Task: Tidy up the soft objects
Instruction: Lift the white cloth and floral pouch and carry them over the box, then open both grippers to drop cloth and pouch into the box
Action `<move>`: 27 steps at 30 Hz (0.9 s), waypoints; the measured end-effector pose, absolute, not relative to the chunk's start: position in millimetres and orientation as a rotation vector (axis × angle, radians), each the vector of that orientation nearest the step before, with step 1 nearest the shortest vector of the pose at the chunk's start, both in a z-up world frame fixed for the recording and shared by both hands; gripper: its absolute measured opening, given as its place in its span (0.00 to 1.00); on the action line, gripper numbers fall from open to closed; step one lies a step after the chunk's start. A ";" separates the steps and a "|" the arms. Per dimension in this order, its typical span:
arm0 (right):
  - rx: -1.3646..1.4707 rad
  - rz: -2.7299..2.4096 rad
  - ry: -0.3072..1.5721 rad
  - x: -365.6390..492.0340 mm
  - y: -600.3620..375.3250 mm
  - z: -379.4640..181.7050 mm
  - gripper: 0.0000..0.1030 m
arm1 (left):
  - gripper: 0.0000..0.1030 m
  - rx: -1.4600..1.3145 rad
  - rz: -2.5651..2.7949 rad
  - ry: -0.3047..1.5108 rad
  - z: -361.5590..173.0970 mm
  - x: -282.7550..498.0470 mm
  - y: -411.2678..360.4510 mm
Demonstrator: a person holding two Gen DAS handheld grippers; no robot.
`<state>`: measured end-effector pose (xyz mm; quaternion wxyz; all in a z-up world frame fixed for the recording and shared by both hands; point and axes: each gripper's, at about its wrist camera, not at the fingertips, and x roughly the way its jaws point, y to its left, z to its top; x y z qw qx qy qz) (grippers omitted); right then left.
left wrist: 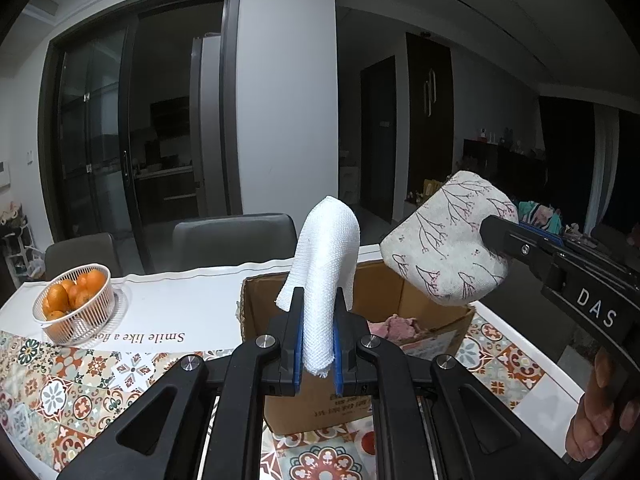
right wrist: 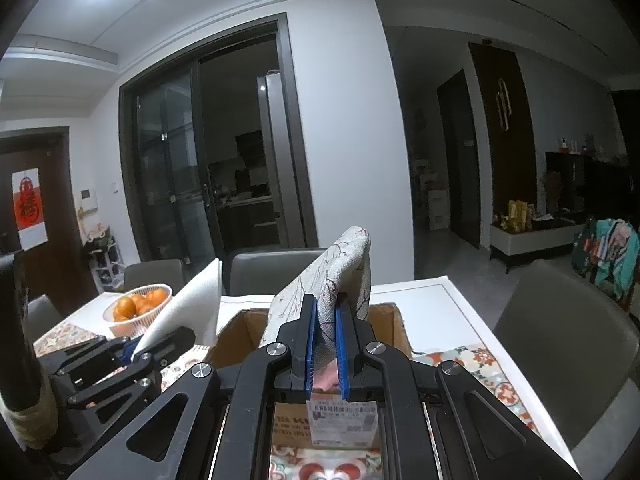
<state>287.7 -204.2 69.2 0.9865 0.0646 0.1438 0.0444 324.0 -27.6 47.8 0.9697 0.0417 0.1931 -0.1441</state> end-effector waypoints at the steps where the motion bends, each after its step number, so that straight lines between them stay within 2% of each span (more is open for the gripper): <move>1: 0.129 0.091 0.292 291.3 -203.4 68.5 0.10 | 0.12 0.086 -0.290 0.395 45.7 326.9 -28.1; 27: 0.146 0.164 0.456 366.5 -191.3 16.7 0.10 | 0.12 0.111 -0.252 0.549 -11.1 386.4 -39.2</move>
